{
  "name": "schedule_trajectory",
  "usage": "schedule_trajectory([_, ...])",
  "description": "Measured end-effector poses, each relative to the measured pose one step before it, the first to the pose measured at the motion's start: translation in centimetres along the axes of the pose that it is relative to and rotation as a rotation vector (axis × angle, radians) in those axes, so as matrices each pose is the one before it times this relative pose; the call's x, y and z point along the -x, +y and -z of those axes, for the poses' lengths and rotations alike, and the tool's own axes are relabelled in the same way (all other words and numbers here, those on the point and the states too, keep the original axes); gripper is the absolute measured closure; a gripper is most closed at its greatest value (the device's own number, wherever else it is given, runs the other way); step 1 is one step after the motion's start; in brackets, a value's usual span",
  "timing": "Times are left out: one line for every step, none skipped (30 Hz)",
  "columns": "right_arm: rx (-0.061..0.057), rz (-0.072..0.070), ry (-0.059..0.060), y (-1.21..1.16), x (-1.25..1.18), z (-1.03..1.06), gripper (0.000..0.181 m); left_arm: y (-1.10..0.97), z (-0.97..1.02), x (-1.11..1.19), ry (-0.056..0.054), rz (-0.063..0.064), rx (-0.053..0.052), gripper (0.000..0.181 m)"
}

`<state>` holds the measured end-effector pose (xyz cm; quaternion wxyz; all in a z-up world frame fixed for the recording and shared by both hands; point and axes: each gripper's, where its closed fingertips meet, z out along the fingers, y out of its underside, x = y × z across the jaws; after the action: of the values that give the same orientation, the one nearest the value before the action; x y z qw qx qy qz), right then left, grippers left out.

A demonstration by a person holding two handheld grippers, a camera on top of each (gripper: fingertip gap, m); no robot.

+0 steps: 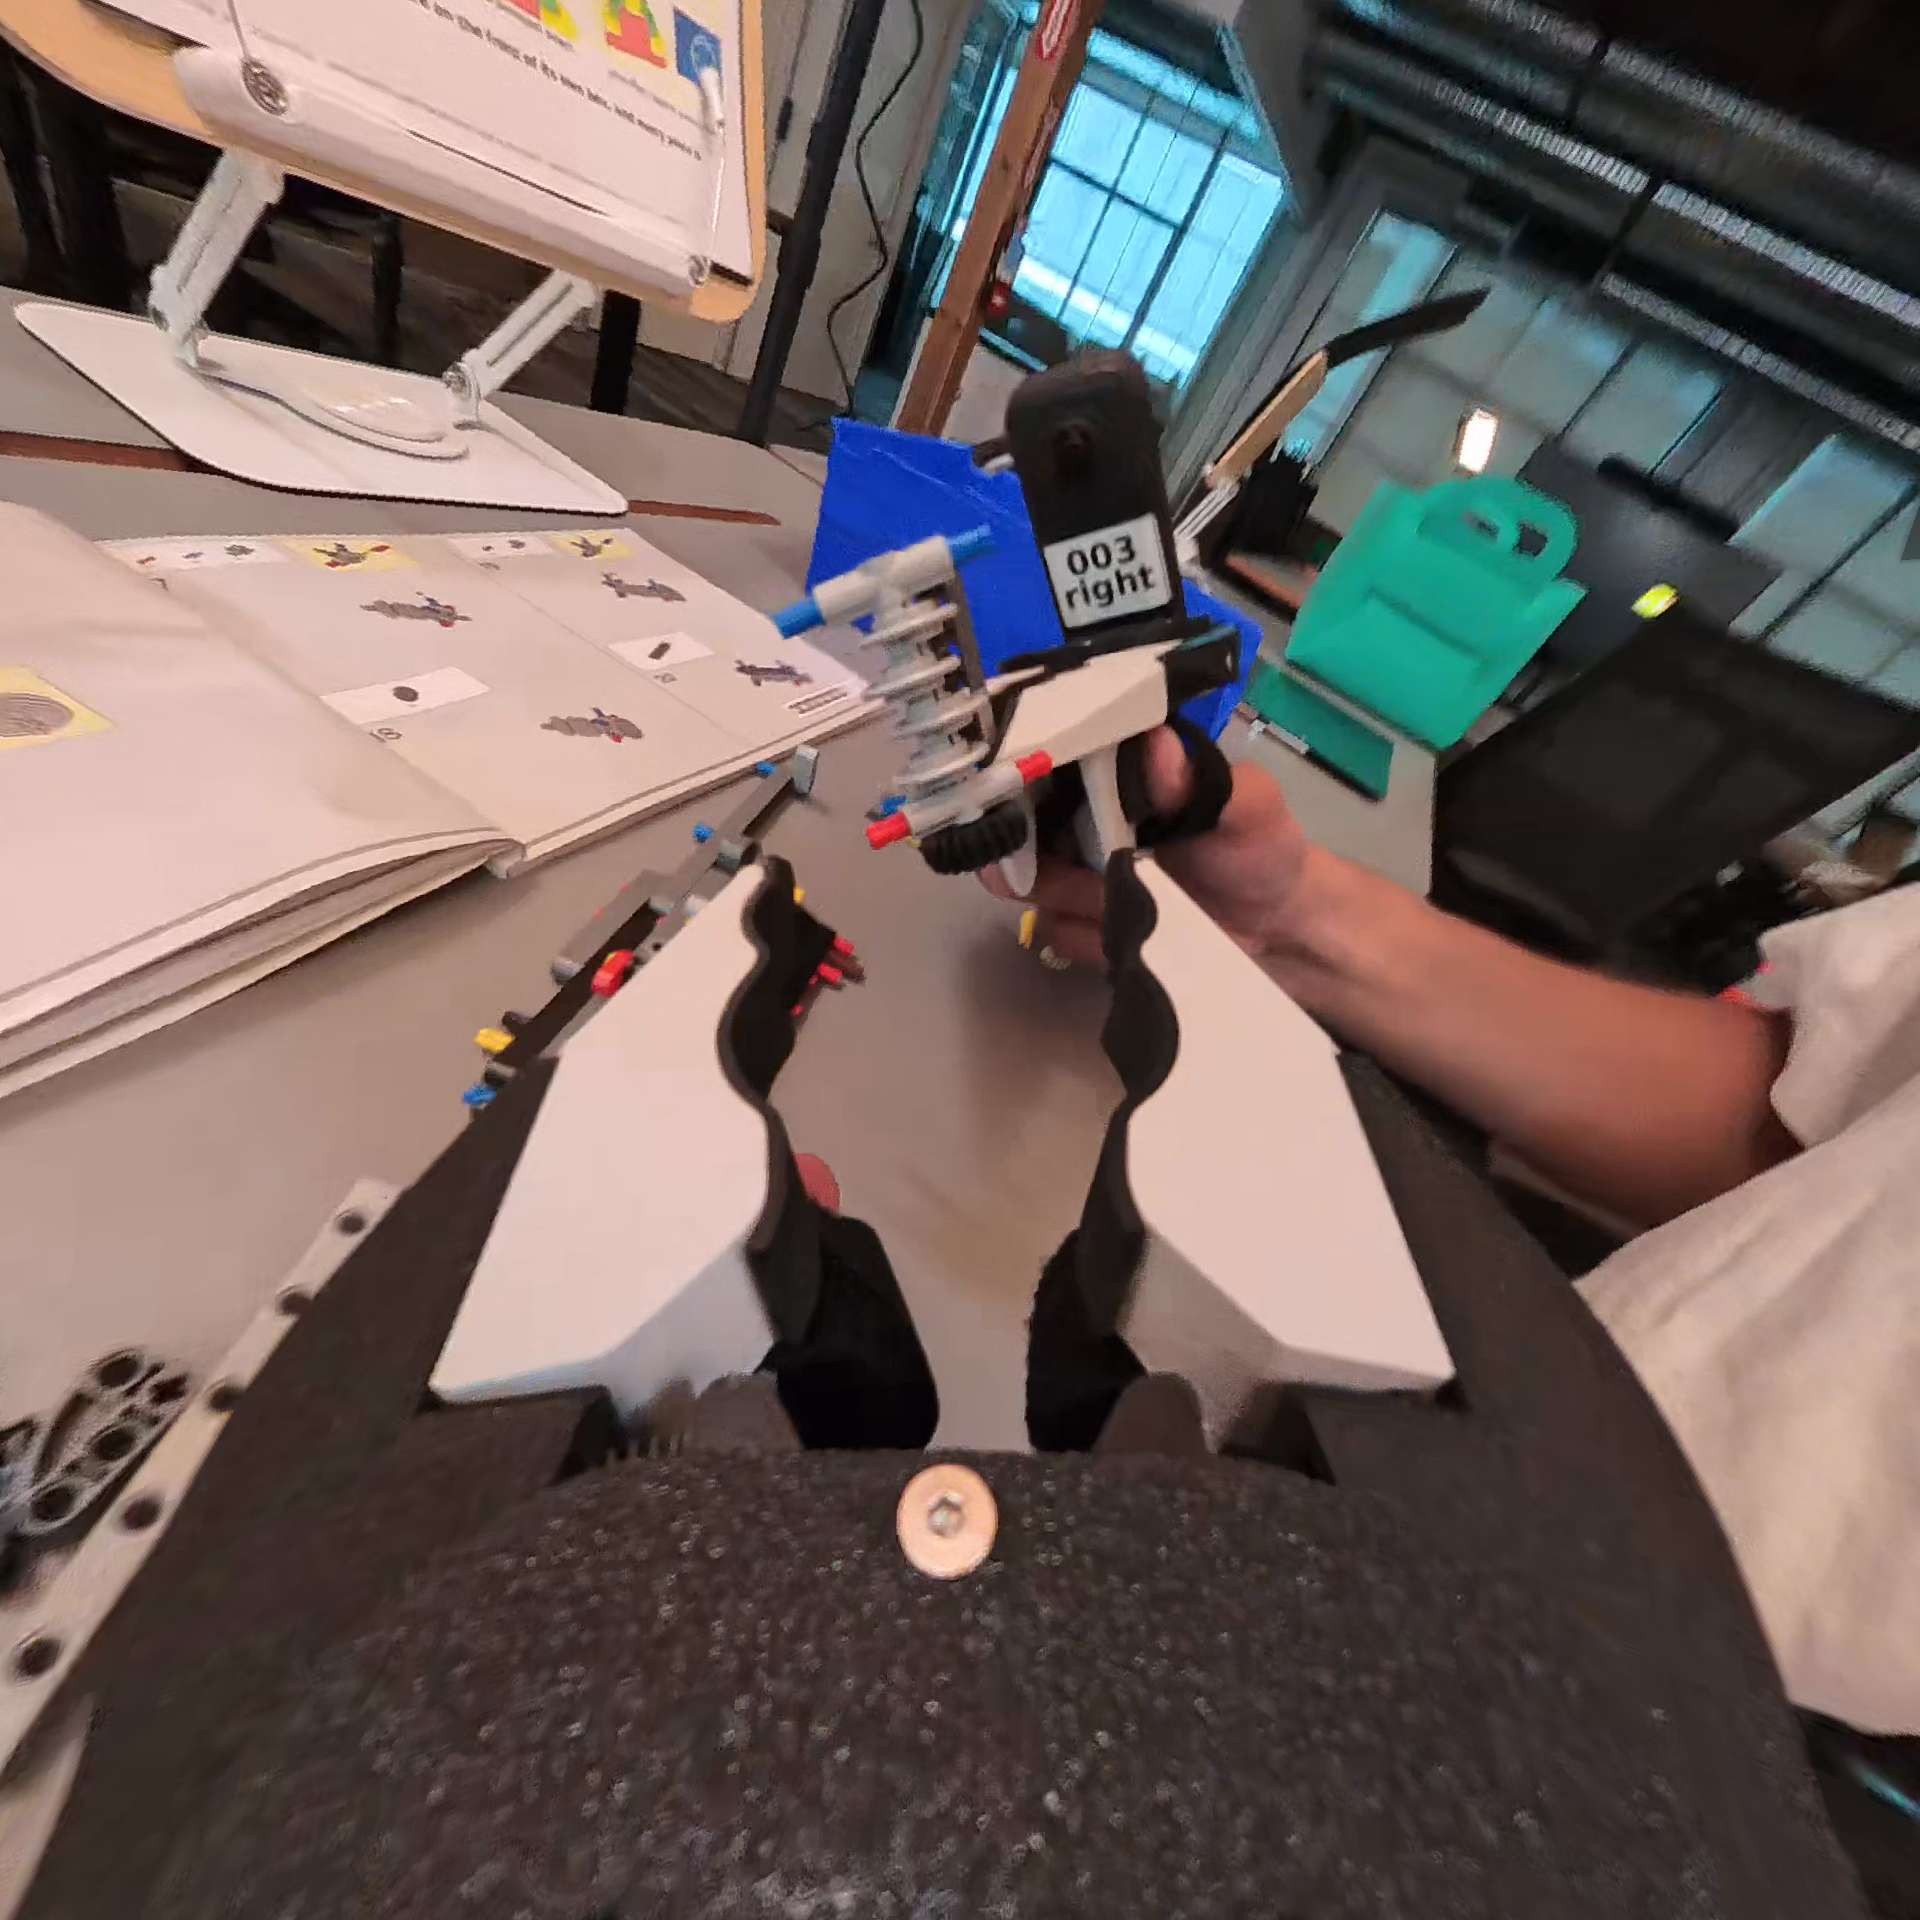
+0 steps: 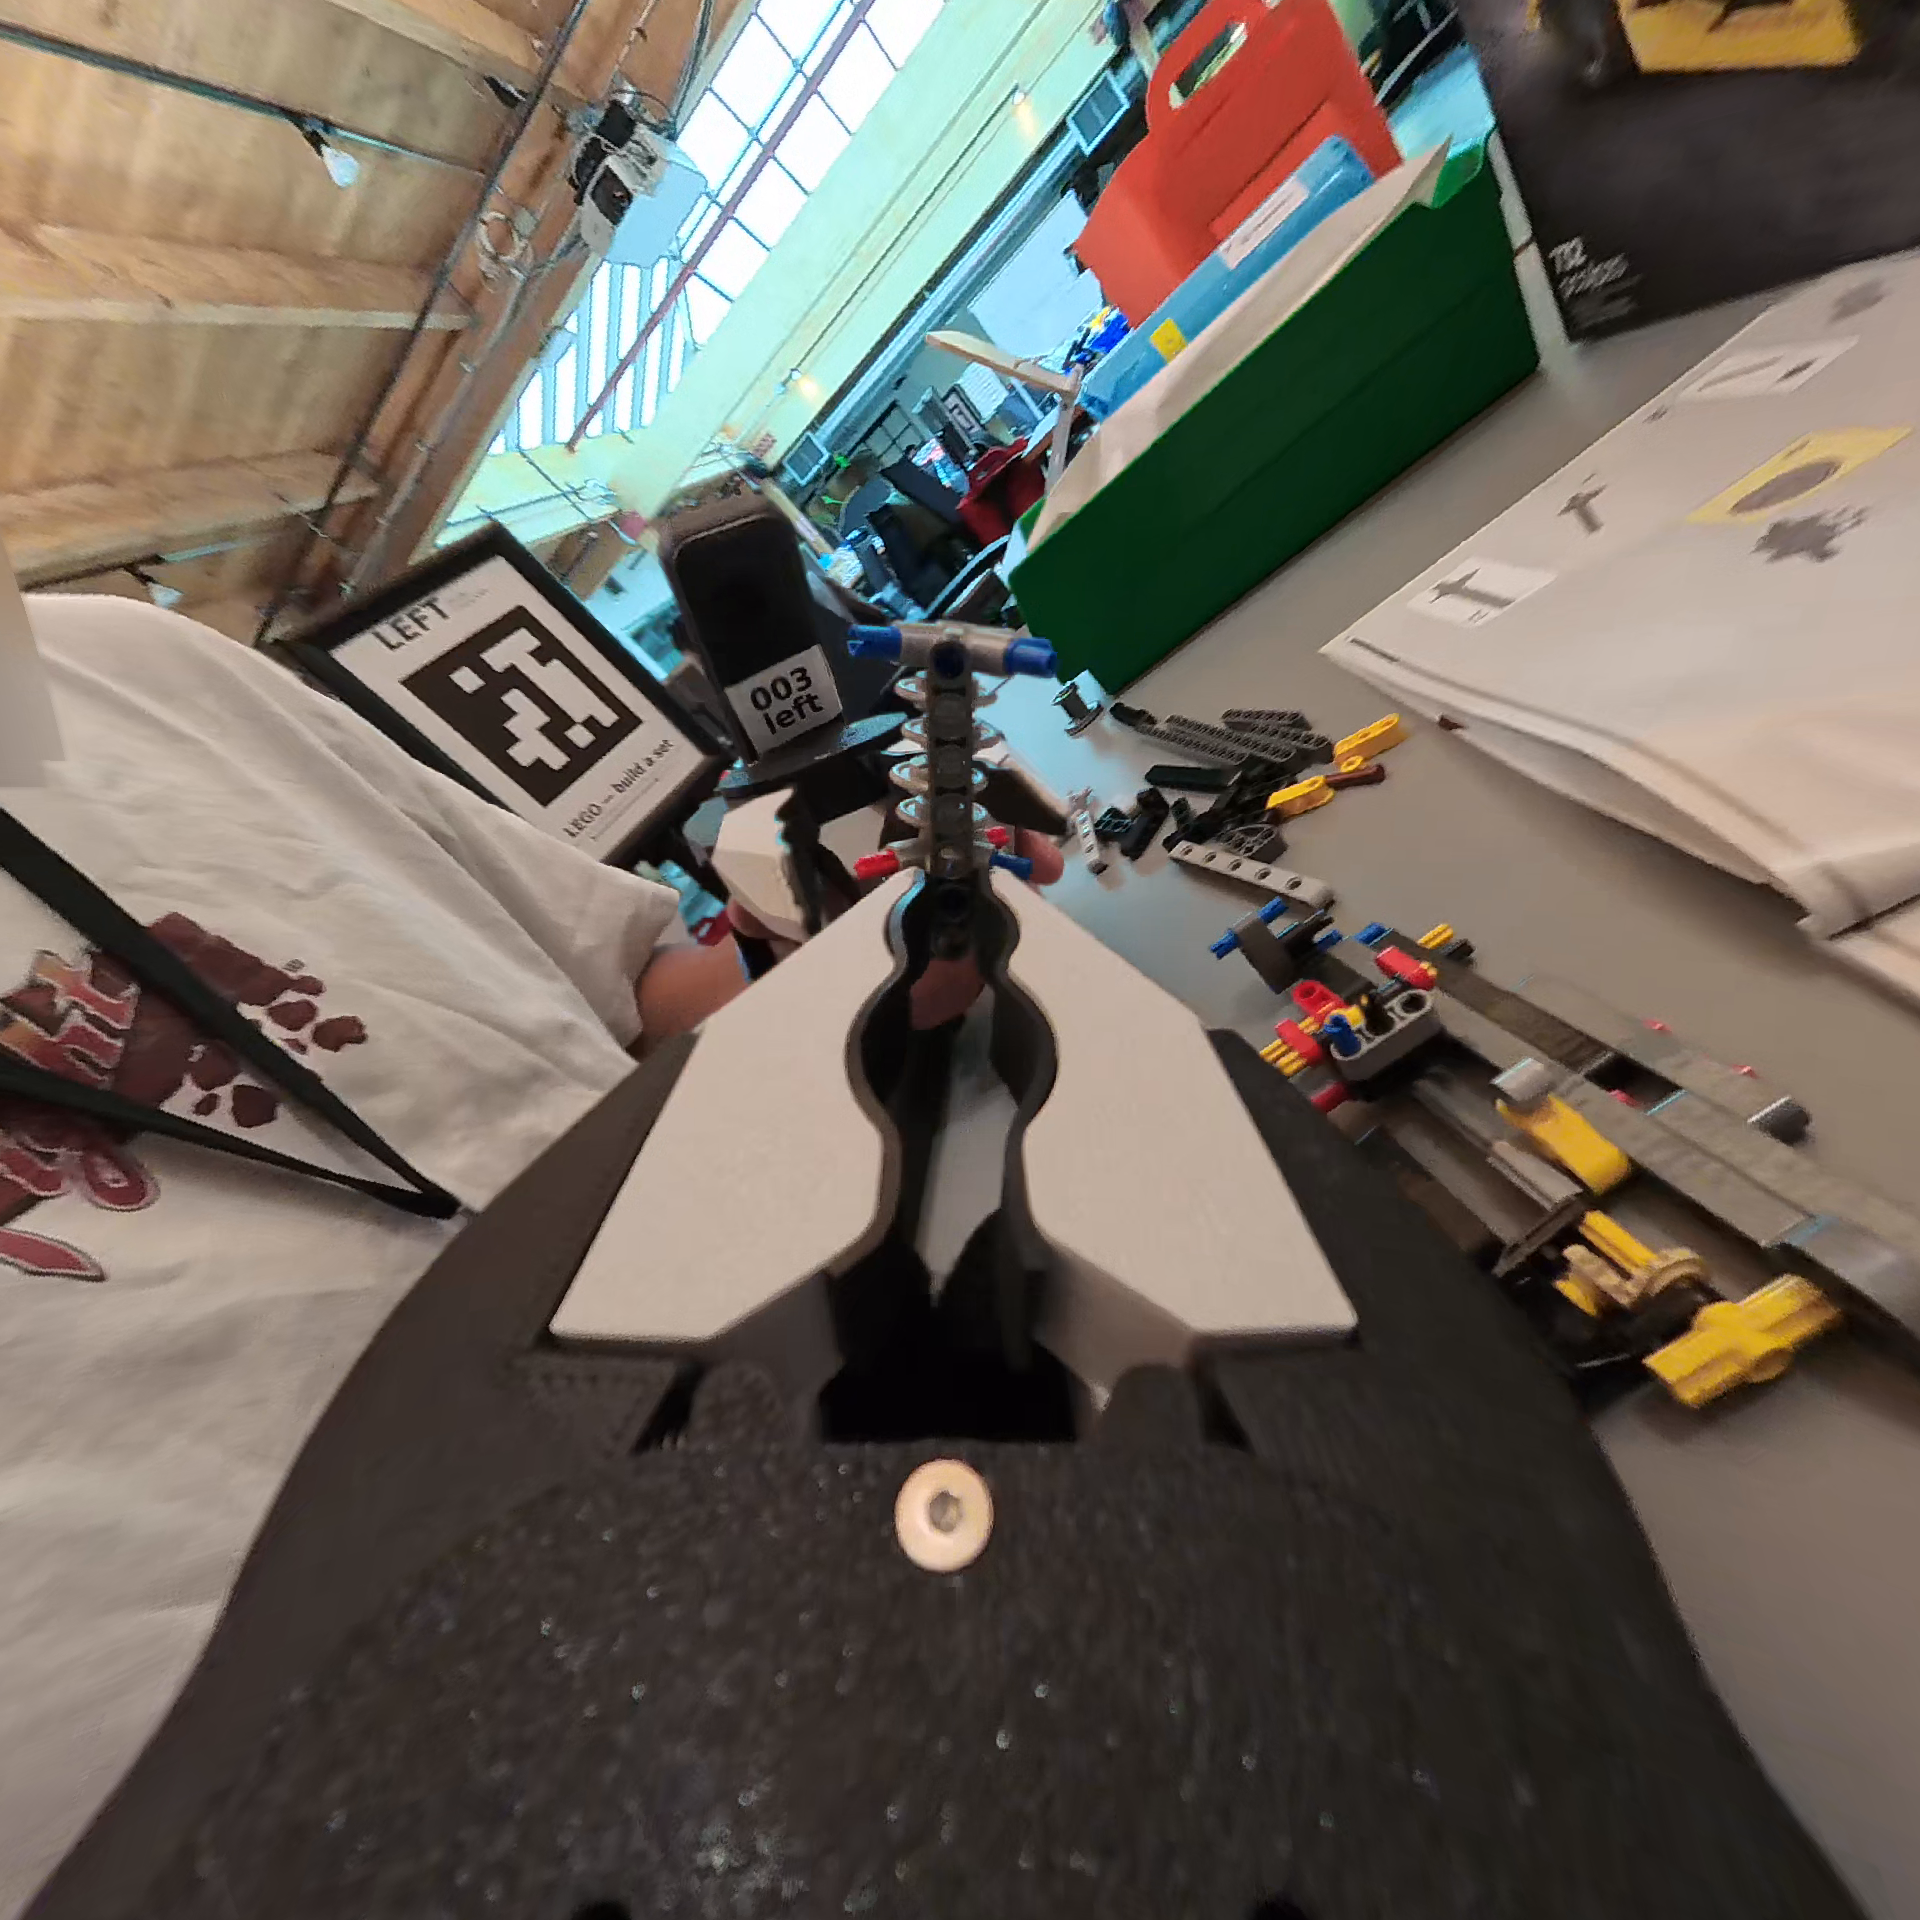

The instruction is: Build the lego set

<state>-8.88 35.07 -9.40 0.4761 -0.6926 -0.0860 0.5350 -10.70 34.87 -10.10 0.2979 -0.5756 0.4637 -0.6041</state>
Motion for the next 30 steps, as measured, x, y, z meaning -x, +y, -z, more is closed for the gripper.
schedule_trajectory([-0.0012,0.0215,0.0092,-0.061,0.052,-0.018,0.175,-0.103,-0.298,-0.063,0.0148,0.0274,-0.0058,0.125])
schedule_trajectory([-0.0037,0.0173,0.0096,-0.084,0.02,-0.005,0.175,-0.016,-0.238,0.088,0.0055,0.0214,-0.0019,0.126])
schedule_trajectory([0.0001,0.0098,0.001,0.002,0.06,-0.019,0.175,-0.053,-0.13,-0.034,0.0105,0.0121,-0.0054,0.127])
schedule_trajectory([0.0088,0.0027,-0.0002,0.15,0.047,-0.05,0.175,-0.14,-0.032,-0.079,0.0102,0.0111,-0.0078,0.129])
schedule_trajectory([0.0073,0.0099,0.0163,0.157,-0.162,-0.042,0.176,-0.163,0.016,-0.012,0.0066,0.0091,-0.0087,0.131])
schedule_trajectory([0.0105,0.0148,0.0109,0.211,-0.056,-0.1,0.175,-0.006,-0.014,0.06,0.0024,0.0073,-0.0002,0.133])
schedule_trajectory([0.0143,0.0073,0.0011,0.222,0.056,-0.137,0.176,0.134,-0.043,0.114,-0.0003,0.0067,0.0065,0.134])
schedule_trajectory([0.005,0.0118,0.0137,0.081,-0.097,-0.135,0.175,0.079,-0.032,-0.052,0.0069,0.0051,0.0018,0.134])
schedule_trajectory([0.0039,0.0142,0.008,0.054,-0.009,-0.143,0.175,0.063,-0.028,-0.095,0.005,0.0007,0.003,0.135])
schedule_trajectory([0.0076,0.0068,0.0039,0.061,0.025,-0.131,0.175,0.114,-0.049,0.033,-0.0048,-0.0057,0.0062,0.135])
schedule_trajectory([0.0005,0.0111,0.0124,-0.038,-0.093,-0.096,0.175,0.153,-0.072,0.144,-0.0114,-0.0059,0.0084,0.136])
schedule_trajectory([-0.0025,0.0122,0.0046,-0.064,0.048,-0.072,0.175,0.135,-0.084,0.149,-0.01,-0.0017,0.0079,0.138])
schedule_trajectory([0.0034,0.0018,-0.0056,0.001,0.136,-0.083,0.175,0.07,-0.041,0.172,-0.0107,-0.0001,0.003,0.141])
schedule_trajectory([0.0023,0.0043,0.016,0.026,-0.179,-0.059,0.175,0.001,-0.008,0.149,-0.0069,0.0011,0.0002,0.144])
schedule_trajectory([-0.0002,0.0091,0.0138,0.04,-0.146,-0.035,0.175,0.031,-0.008,0.082,-0.002,0.0038,0.0015,0.144])
schedule_trajectory([-0.0004,-0.0023,-0.0016,-0.005,0.021,-0.002,0.175,-0.004,0.028,0.007,0.002,0.0019,-0.0001,0.144])
schedule_trajectory([-0.003,-0.007,-0.0041,-0.042,0.022,0.034,0.175,0.028,0.01,0.04,-0.0032,-0.0007,0.0017,0.145])
schedule_trajectory([0.0014,-0.0044,0.0007,0.056,-0.052,0.009,0.175,0.038,0.023,0.085,-0.0062,-0.0039,0.0015,0.15])
schedule_trajectory([-0.003,-0.0052,-0.0098,-0.01,0.082,0.067,0.175,0.019,0.002,-0.114,0.0054,-0.0064,-0.0022,0.15])
schedule_trajectory([-0.0054,-0.0135,-0.0207,-0.071,0.217,0.07,0.175,-0.046,0.012,-0.245,0.0136,-0.0069,-0.0054,0.15])
schedule_trajectory([-0.0075,-0.0229,-0.0299,-0.075,0.3,0.076,0.176,-0.138,0.042,-0.241,0.0131,-0.0085,-0.007,0.15])
schedule_trajectory([-0.0039,-0.0166,-0.0097,-0.01,0.02,0.074,0.176,-0.081,0.055,-0.143,0.0054,-0.0168,-0.0028,0.151])
schedule_trajectory([-0.0043,-0.0052,-0.0079,0.038,0.04,0.058,0.176,-0.015,0.062,-0.19,0.0119,-0.0163,0.0015,0.151])
schedule_trajectory([-0.0028,-0.0188,-0.0318,0.027,0.355,0.039,0.175,-0.058,0.062,-0.28,0.0205,-0.0064,0.0005,0.151])
schedule_trajectory([-0.0019,-0.0319,-0.0328,0.031,0.281,-0.003,0.175,-0.083,0.062,-0.205,0.0149,-0.0014,-0.0017,0.151])
schedule_trajectory([-0.0027,-0.0247,-0.0274,0.055,0.192,0.002,0.175,-0.008,0.027,-0.201,0.0138,-0.0062,0.0007,0.151])
schedule_trajectory([-0.0041,-0.0178,-0.0365,0.013,0.405,0.023,0.175,-0.01,0.026,-0.344,0.0239,-0.0024,0.0007,0.151])
schedule_trajectory([0.0019,-0.0185,-0.0361,0.065,0.453,-0.024,0.175,-0.019,0.006,-0.365,0.0285,0.0066,0.0016,0.151])
schedule_trajectory([0.0011,-0.018,-0.0365,0.084,0.442,-0.046,0.175,-0.005,0.01,-0.331,0.0299,0.0111,0.0001,0.151])
schedule_trajectory([-0.0024,-0.0291,-0.0348,0.035,0.317,-0.03,0.175,-0.018,0.002,-0.254,0.0255,0.0129,-0.0012,0.151])
